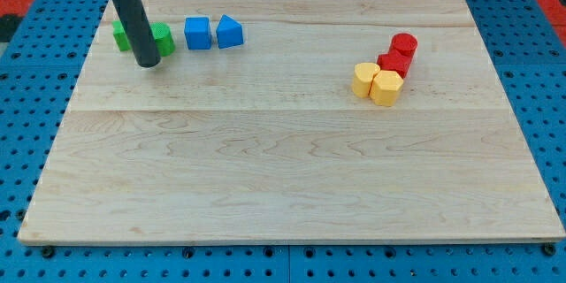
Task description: Point at the yellow hexagon
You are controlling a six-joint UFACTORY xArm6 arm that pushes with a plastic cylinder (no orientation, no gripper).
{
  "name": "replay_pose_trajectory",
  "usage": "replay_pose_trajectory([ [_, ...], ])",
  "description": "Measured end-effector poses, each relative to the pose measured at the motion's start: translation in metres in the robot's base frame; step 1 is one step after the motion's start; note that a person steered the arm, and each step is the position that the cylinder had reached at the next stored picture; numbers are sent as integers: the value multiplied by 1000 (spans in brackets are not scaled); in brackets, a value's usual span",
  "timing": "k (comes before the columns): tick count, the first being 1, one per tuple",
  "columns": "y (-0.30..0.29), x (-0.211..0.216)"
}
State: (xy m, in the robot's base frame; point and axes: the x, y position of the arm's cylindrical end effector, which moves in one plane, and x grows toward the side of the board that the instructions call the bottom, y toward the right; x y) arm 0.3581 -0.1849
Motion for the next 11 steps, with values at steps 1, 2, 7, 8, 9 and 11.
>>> replay_pose_trajectory([
  [1,11,-10],
  [2,12,-22],
  [7,61,74],
  [8,74,105],
  [9,103,130],
  [11,305,135],
])
